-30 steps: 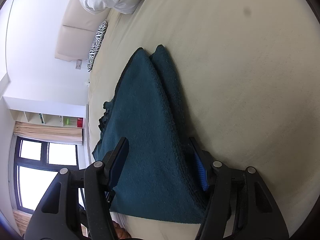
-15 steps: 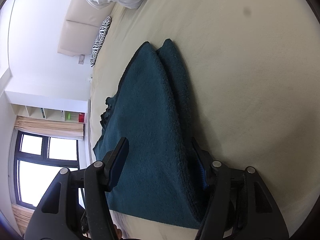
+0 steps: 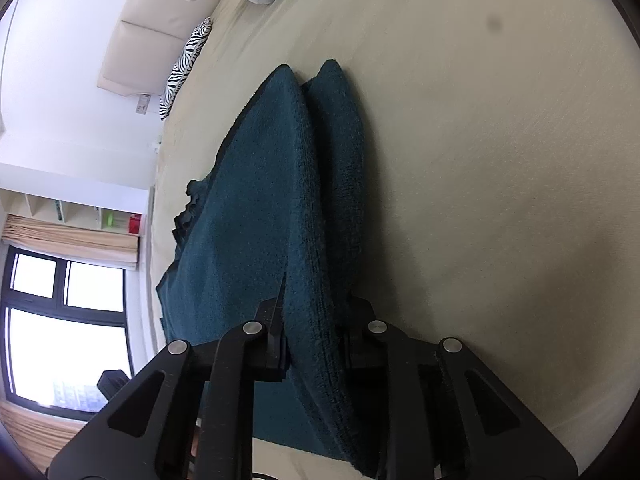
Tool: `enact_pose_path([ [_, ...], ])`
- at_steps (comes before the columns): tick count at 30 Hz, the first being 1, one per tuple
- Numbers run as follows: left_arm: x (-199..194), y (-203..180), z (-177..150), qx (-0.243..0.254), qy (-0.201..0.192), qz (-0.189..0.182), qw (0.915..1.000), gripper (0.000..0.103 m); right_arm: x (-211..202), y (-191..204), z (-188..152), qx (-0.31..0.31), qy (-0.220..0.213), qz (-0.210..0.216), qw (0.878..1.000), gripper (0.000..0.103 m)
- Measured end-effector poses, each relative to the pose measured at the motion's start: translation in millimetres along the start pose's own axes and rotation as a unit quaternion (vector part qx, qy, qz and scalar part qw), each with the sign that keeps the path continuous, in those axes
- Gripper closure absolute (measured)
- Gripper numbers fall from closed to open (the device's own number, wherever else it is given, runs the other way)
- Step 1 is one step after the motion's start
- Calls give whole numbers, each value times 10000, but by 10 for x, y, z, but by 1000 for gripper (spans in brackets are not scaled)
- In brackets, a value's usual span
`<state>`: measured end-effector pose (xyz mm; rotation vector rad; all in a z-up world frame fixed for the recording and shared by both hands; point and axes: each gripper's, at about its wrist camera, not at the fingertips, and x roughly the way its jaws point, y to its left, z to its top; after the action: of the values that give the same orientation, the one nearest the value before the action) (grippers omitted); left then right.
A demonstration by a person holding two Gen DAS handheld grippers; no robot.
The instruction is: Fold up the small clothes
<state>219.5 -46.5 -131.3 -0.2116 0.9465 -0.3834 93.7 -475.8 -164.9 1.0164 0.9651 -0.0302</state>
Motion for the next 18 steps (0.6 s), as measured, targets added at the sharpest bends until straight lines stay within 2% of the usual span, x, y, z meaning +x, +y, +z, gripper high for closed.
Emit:
enact_pose_path([
  [6,-22,105,11,-235,-10,-348,9991,44,-34,403,-77,-423,-407,-863,9945,89],
  [9,-85,239,46,-594,4,-609,9964,55,-9,908,-168,-1023,-635,-1333,9837,89],
  [10,-131,343,57,-849,8,-781,9933,64,21,1143,-225,-1292,-711,-1467,9781,89],
  [11,-193,481,63,-1174,-13,-957,9885,66,52,1342,-285,-1537,-762,-1573,9725,89],
  [13,-333,676,64,-1491,-214,-1017,9833,66,187,1893,-525,-2351,-771,-1694,9540,89],
  [14,-424,772,65,-1591,-356,-997,9816,65,287,2170,-703,-2810,-658,-1575,9444,89],
  [16,-529,918,72,-1808,-461,-1073,9766,57,521,2626,-1103,-3704,-391,-1392,9176,89],
  [17,-573,992,77,-1937,-502,-1129,9732,56,703,2808,-1317,-4135,-186,-1363,9001,89],
  [18,-595,1039,85,-1998,-522,-1188,9712,56,863,2888,-1442,-4339,12,-1380,8904,89],
])
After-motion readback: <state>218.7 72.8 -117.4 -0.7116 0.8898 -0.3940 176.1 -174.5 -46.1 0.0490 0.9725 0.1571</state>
